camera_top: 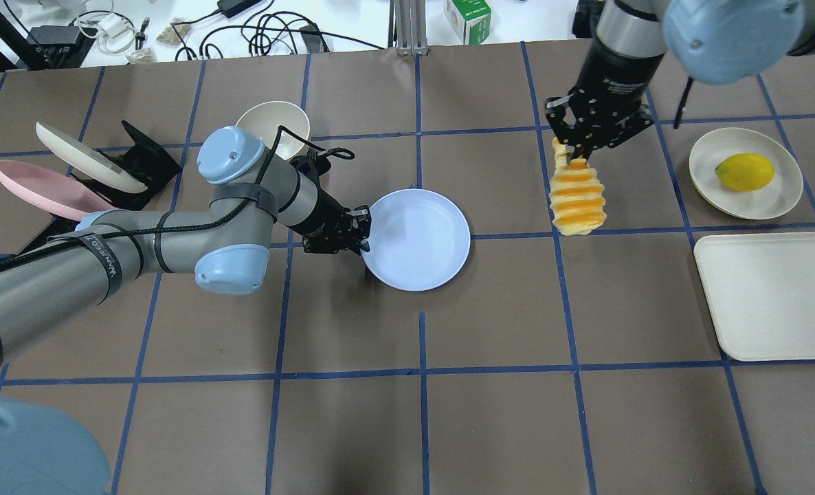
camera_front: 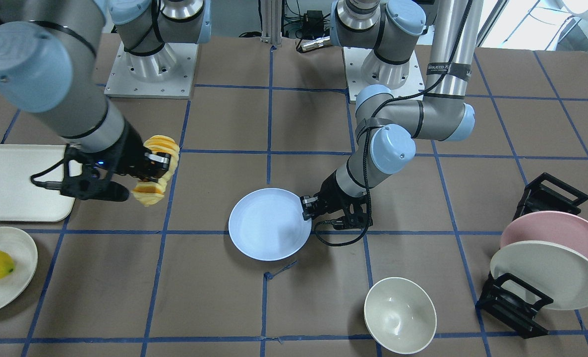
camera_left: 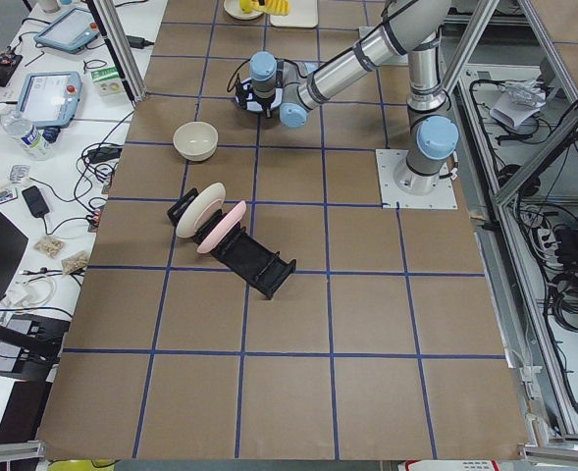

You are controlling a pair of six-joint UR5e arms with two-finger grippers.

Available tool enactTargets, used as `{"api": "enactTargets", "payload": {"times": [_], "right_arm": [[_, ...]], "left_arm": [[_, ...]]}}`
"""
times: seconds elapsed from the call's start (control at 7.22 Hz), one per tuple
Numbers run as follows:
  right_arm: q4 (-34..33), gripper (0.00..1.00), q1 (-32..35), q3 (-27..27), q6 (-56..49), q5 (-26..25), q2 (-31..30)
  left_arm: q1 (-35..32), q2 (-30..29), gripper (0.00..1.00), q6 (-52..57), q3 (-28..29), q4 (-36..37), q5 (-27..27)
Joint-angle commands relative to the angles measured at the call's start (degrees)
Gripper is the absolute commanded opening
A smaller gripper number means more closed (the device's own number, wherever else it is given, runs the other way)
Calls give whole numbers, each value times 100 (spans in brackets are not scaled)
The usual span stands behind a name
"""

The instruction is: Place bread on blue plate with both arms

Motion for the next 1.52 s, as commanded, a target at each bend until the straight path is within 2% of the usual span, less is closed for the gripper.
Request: {"api": "enactTargets", "payload": {"times": [0.0,0.14,0.28,0.42,0.55,0.69,0.97,1.11,1.25,1.38], "right_arm": [[-491,0,822,2,255,0,440],[-858,0,1164,19,298,0,677],[-1148,0,1411,2,307,113,967],[-1465,0,1492,19,324,402,1170],[-1529,0,1562,28,325,483,1416],[-1895,0,1667,63,342,492,1540],[-2126,4,1677,98,219,493,1717],[-2136,17,1677,133,237,492,1743],[-2197,19,1677,229,272,501,1822],[-2545,80,1677,361,298,493,1805]], "left_arm": [[170,174,71,-91,175,-14,493],[598,411,80,-75,515,-328,503],[933,665,85,300,1197,-1576,495],[945,999,84,913,1787,-3111,964],[919,1324,86,1145,2176,-4144,1717],[823,1536,100,1165,2275,-4529,1690],[411,1967,100,1069,2346,-4725,1742],[374,2090,100,1077,2355,-4813,1743],[374,2187,100,1155,2364,-4840,1760],[426,2232,100,1191,2364,-4823,1778]]}}
